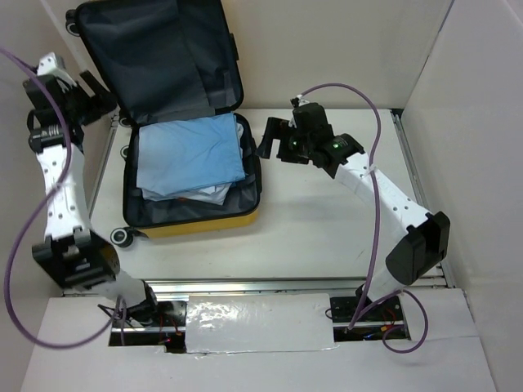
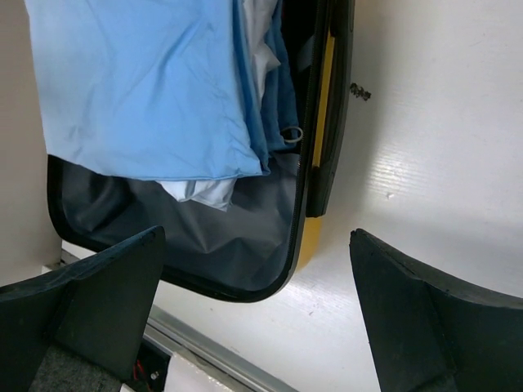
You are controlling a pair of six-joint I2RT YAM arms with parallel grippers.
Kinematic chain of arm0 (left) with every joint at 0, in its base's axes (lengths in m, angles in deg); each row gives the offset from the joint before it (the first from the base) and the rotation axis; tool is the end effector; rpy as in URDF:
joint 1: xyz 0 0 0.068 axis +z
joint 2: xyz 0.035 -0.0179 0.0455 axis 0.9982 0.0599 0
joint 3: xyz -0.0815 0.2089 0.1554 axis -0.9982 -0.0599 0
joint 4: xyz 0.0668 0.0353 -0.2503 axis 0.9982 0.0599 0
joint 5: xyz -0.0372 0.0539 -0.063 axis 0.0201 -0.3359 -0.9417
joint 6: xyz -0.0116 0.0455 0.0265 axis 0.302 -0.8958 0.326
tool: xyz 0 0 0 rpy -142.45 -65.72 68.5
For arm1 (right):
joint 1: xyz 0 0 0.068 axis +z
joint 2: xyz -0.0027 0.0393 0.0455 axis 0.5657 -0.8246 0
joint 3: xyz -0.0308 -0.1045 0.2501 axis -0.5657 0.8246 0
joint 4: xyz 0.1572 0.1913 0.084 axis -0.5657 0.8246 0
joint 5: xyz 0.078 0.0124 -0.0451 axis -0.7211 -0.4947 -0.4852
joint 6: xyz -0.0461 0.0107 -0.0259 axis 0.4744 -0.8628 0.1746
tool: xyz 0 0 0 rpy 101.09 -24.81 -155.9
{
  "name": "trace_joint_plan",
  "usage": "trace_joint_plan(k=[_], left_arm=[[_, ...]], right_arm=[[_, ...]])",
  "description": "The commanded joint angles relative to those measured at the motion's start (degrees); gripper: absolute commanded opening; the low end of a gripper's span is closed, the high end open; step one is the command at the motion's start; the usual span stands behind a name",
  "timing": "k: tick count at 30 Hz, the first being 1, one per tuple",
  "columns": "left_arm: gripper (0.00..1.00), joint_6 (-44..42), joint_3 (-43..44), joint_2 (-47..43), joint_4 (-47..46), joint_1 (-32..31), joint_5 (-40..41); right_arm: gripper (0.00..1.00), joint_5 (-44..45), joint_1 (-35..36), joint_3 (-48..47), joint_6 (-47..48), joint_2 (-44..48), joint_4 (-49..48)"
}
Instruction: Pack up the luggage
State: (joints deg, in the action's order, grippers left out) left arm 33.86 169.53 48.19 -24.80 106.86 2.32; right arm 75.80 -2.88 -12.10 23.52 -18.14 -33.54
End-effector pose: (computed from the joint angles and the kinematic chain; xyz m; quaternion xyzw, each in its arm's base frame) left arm 0.3112 0.1071 0.4530 -0.2332 0.7520 -0.1001 0.6084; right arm 0.3010 0.1870 0.3755 -0.0137 0.8805 0.2642 0.3933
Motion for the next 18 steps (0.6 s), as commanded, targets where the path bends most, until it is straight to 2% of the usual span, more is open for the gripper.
trace_joint_plan(k=[1,6,9,13,16,18], left_arm=[[0.92,-2.8,8.0,9.2,-10.0,2.7,-1.8],[0.92,-4.7,23.2,25.2,-13.9,2.2,-2.0],[0.92,-6.1,35.5,33.9,-15.1,1.2,-1.0],[0.92,-5.6,43.3,42.6,-17.2,0.7,-0.3],[0.84,-2.3,44.1,45.6,-21.0,1.8,-3.2],[0.72,-1.2,45.5,47.1,-22.4,2.0,-3.9]], right_arm=[[1.00,-2.9,-1.3,1.5,0.9,1.0,-0.9],[1.00,-5.5,-2.5,1.7,1.4,-0.3,0.4],[1.00,-5.8,-3.2,0.6,1.8,-1.8,1.6],[1.00,-6.2,-4.4,0.4,1.8,-3.2,1.9],[1.00,-6.6,-4.9,-0.5,1.8,-4.4,2.6],[1.00,-6.9,-4.9,-1.1,1.8,-5.2,3.3]])
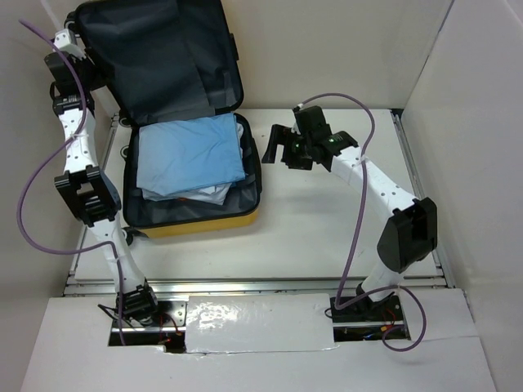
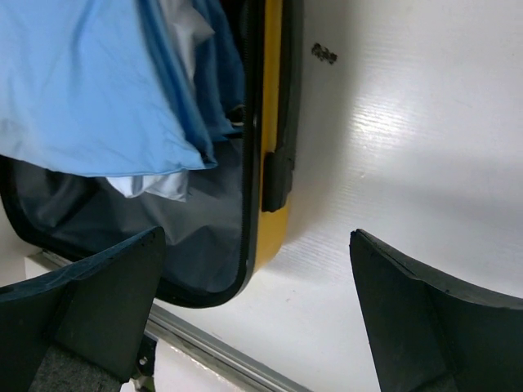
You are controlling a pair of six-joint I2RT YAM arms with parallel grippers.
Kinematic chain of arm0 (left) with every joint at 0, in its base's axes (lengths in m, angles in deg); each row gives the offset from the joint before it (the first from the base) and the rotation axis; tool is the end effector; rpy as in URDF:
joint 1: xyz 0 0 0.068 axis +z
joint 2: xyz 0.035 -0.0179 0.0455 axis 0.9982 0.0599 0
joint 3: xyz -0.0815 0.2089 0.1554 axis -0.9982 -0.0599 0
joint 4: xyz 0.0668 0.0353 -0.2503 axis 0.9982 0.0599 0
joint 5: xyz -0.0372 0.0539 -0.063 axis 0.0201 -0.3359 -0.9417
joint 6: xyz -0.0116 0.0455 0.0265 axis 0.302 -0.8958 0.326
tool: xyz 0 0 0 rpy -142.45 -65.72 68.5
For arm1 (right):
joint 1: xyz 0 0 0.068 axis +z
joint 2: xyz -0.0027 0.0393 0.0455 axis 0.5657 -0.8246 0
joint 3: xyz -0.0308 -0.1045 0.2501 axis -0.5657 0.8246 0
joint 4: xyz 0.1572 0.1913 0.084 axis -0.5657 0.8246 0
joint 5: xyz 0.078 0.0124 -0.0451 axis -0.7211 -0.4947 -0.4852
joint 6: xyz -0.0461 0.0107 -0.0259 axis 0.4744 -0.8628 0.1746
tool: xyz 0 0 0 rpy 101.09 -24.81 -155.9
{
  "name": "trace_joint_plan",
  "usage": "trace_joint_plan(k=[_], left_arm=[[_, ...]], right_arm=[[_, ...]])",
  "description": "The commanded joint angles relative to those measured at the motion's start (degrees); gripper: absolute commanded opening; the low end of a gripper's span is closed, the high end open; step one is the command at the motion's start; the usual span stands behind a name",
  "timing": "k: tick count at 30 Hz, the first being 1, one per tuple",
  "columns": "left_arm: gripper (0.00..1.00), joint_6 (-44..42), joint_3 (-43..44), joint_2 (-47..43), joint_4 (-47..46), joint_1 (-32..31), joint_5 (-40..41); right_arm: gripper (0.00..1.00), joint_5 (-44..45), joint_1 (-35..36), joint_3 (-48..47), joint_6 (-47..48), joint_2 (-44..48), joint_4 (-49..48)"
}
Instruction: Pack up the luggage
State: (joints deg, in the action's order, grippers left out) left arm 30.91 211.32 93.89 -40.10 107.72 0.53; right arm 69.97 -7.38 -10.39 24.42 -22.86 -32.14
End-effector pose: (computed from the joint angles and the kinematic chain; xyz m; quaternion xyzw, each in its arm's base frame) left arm 0.5015 0.1848 0.3981 -0.1787 0.7013 -0.0839 0.6850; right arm 0.3286 0.1739 0.3353 -0.0048 0.9090 0.2567 0.3282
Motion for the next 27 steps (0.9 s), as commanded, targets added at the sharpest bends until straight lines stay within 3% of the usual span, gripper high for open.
trace_joint_plan(k=[1,2,5,7,20,25,26,27], left_arm=[[0.64,2.6,4.1,2.7,-7.9,1.6,-2.7],[0.45,2.6,4.3,2.7,-8.5,1.7,-3.1],[0.13,1.9,1.7,0.8,-11.7,1.4,-3.4],[0.00,1.0,-2.8,-2.6,-13.8,1.2,-4.0],[0.00,-4.2,-34.1,-24.5,-24.8,0.9,-6.8],[0.00,-3.6,-38.0,-29.1,-19.2,0.8,-7.5],[0.05,-2.6,-38.9,-31.9,-14.4,0.7,-7.4],[0.24,-2.1,-39.8,-33.3,-10.9,0.6,-7.0]], right_arm=[[1.00,-1.2,-0.4,-2.8,0.9,-0.6,2.2],[1.00,-0.8,-0.4,-2.8,1.0,-0.6,2.4],[1.00,0.2,-0.3,-1.2,0.9,-0.1,2.5],[1.00,0.3,-0.4,-0.5,0.7,-0.2,2.5],[0.99,3.8,1.0,4.8,-0.7,6.1,0.8],[0.99,5.6,1.7,8.2,-1.6,10.8,0.5],[1.00,5.7,1.8,8.7,-1.8,11.6,0.2],[0.99,5.8,1.8,9.3,-1.9,12.7,0.0]])
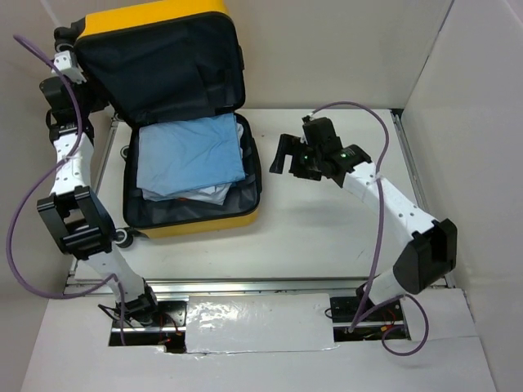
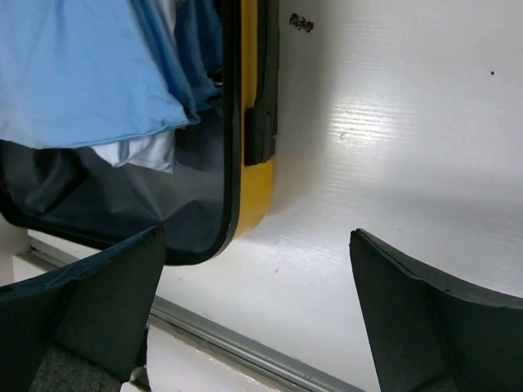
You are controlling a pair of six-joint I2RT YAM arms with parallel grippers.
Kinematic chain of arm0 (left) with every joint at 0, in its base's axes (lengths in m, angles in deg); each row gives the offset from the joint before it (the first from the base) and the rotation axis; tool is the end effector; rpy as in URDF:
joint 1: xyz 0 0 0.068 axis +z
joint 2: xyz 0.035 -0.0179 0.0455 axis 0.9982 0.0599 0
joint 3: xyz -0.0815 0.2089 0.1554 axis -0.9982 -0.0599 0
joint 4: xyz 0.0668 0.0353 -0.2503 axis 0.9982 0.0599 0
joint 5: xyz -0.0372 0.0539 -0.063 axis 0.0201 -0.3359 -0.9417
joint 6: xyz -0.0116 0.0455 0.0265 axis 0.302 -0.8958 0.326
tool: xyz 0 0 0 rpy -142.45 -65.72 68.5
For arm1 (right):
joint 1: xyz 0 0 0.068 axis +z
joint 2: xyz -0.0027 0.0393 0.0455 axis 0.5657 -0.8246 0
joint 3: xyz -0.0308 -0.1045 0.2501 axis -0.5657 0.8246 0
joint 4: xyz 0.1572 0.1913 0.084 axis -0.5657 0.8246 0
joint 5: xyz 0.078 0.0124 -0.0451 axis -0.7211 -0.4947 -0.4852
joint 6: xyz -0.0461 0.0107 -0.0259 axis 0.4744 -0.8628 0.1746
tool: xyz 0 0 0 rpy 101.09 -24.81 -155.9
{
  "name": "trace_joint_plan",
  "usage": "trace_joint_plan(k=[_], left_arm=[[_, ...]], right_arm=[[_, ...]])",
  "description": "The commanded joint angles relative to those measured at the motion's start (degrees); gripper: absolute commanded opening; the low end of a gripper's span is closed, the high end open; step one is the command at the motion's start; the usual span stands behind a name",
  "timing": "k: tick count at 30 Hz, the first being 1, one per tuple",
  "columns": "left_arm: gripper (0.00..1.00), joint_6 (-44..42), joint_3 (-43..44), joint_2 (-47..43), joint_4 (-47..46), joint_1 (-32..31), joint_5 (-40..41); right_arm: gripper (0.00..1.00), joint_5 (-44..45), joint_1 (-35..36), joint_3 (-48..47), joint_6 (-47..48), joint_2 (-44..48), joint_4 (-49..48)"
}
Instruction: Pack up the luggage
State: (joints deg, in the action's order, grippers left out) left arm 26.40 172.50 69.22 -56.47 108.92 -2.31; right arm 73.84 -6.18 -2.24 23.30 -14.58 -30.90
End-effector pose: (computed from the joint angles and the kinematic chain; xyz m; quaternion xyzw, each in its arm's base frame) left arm 0.4186 0.1610 0.3941 -0.1353 0.6975 -0.0648 0.7007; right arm 0.2913 0.1600 0.3341 0.0090 0.9144 0.2328 0.3312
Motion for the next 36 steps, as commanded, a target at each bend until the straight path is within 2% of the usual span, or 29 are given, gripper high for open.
trace_joint_plan(k=[1,2,3,5,6,8,9,13,14,15,16,18,21,22,24,29,33,34,36], left_arm=[[0.31,4.8,-3.0,-11.8,9.7,-0.8,-2.9],[0.35,6.2,-4.5,-13.4,13.7,-1.0,-2.4],[0.36,8.4,-6.2,-15.5,21.8,-1.0,-2.6],[0.36,13.4,-15.6,-22.9,27.1,-0.4,-4.9],[0.36,13.9,-23.2,-28.7,29.9,-0.3,-6.4],[0.36,15.5,-29.7,-34.6,36.1,-0.4,-6.7],[0.36,16.2,-35.9,-40.6,38.1,-0.4,-7.0],[0.38,19.8,-44.5,-54.0,51.4,-0.5,-10.5],[0.37,20.5,-45.8,-56.5,55.0,-0.6,-11.9],[0.35,24.7,-45.9,-59.1,63.2,-1.2,-11.0],[0.28,27.1,-45.7,-58.8,67.3,-4.0,-9.6],[0.26,31.2,-47.8,-61.5,71.4,-6.9,-12.1],[0.23,31.5,-52.0,-66.3,69.6,-9.2,-18.5],[0.15,30.8,-52.7,-67.0,68.2,-10.6,-20.6],[0.11,29.6,-53.8,-70.5,67.0,-12.8,-24.7],[0.13,28.9,-48.8,-78.1,63.2,-15.7,-24.4],[0.18,24.6,-37.8,-71.8,57.6,-17.8,-17.8],[0.19,23.4,-32.6,-69.4,57.6,-18.1,-16.0],[0.20,20.1,-28.0,-61.4,57.6,-18.1,-12.7]], right_arm=[[0.99,2.1,0.6,2.2,-1.2,5.0,-1.7],[0.99,2.1,0.8,2.4,-1.5,5.5,-2.0],[1.00,2.3,0.9,2.9,-1.6,6.4,-2.3],[0.99,2.6,1.3,3.7,-2.1,7.2,-2.8],[1.00,3.1,1.5,4.2,-2.2,7.9,-3.2],[0.99,3.2,2.0,4.2,-2.1,9.0,-3.0],[0.99,3.5,2.5,4.7,-2.2,9.5,-3.2],[1.00,4.3,3.5,7.4,-2.4,12.5,-3.9],[1.00,4.3,3.8,8.8,-2.8,13.4,-4.4],[1.00,4.2,3.8,9.4,-3.1,13.7,-4.5],[1.00,4.5,3.7,9.8,-3.3,14.1,-4.4],[1.00,4.5,3.8,11.0,-4.2,14.6,-4.3],[1.00,6.4,3.5,11.8,-4.9,15.3,-4.3],[1.00,6.7,3.5,11.8,-4.9,15.7,-4.2],[1.00,7.2,3.2,11.2,-4.9,15.9,-3.6],[1.00,6.1,3.1,9.9,-4.5,15.0,-3.4],[1.00,5.1,2.7,4.9,-4.6,8.9,-2.0],[0.99,5.0,2.3,1.4,-4.8,7.2,-0.9],[0.96,2.2,1.1,-2.0,-5.7,1.8,0.3]])
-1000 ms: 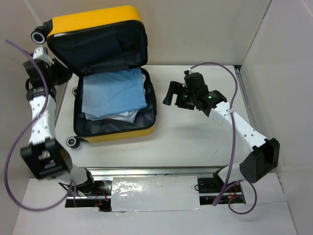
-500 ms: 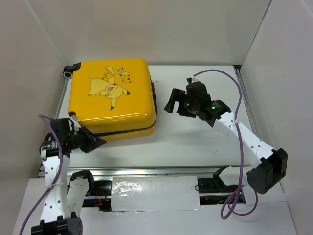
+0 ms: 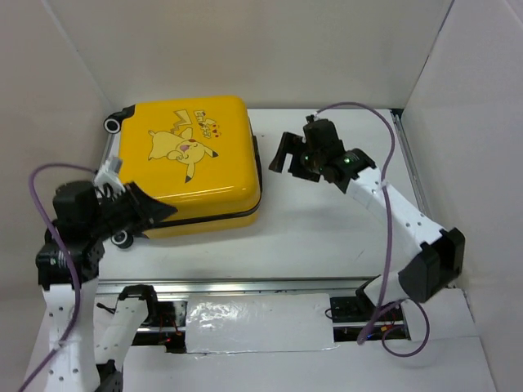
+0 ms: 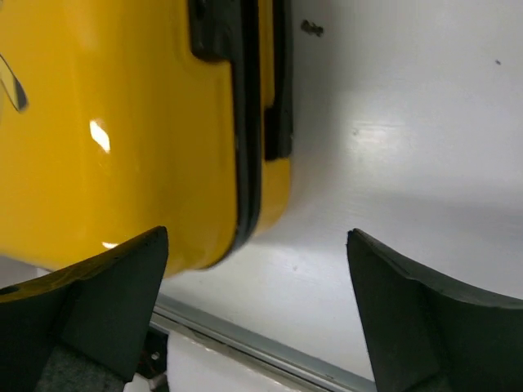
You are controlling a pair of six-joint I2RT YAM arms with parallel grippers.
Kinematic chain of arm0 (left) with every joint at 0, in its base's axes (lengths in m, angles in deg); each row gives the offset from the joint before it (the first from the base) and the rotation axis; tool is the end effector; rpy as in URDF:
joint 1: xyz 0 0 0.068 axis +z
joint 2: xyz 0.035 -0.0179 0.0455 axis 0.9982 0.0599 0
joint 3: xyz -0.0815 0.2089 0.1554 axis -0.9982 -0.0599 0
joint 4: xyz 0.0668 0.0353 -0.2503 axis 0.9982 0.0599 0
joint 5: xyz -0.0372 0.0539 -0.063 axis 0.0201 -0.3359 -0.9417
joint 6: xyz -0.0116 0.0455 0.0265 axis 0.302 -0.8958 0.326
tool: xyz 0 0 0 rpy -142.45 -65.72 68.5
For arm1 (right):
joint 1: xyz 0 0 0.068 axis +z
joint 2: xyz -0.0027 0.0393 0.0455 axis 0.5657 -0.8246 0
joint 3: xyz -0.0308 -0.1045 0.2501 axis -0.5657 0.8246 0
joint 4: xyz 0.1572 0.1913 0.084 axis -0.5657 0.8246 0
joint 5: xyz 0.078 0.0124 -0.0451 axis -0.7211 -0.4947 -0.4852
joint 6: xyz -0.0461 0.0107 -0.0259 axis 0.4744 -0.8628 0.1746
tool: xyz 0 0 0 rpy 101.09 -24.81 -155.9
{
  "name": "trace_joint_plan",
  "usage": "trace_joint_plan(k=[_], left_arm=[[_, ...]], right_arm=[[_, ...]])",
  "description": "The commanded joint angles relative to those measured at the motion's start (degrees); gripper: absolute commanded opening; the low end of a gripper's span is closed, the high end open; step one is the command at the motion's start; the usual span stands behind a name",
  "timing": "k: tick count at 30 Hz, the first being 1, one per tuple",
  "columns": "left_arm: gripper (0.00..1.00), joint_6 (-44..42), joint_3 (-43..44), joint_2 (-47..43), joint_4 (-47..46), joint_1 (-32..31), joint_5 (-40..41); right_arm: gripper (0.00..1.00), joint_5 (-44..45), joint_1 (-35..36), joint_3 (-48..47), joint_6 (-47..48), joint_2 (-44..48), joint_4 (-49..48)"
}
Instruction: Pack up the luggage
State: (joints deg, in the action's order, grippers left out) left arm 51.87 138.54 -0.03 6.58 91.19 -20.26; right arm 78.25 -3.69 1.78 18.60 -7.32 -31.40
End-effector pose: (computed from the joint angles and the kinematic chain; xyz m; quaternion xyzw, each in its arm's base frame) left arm 0.0878 -0.0133 0.3868 -0.1813 0.8139 -0.3973 0.3832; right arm 0.2592 0.1545 0.3491 0.0415 0.9004 0.2403 0.3603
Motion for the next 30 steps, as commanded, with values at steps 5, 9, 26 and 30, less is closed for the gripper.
trace_joint_plan(k=[5,9,26,30], left_arm=[[0.62,-12.2,20.1,23.4,-7.8,2.9,14.5],[0.66,-15.4,26.1,31.0,-11.1,8.1,17.1],[0.67,-14.1,17.4,44.6,-18.3,28.9,6.5],[0.68,-14.0,15.1,46.0,-19.3,29.0,4.1]], right_arm=[[0.79,-10.0,-7.8,-13.7,-4.5,-16.6,-1.7],[0.60,-13.6,-9.3,-21.8,-3.0,-24.6,-0.6],[0.63,-24.9,-9.2,-30.3,-0.9,-45.3,-4.8],[0.61,-26.0,-8.5,-29.9,-0.9,-47.0,-5.9]])
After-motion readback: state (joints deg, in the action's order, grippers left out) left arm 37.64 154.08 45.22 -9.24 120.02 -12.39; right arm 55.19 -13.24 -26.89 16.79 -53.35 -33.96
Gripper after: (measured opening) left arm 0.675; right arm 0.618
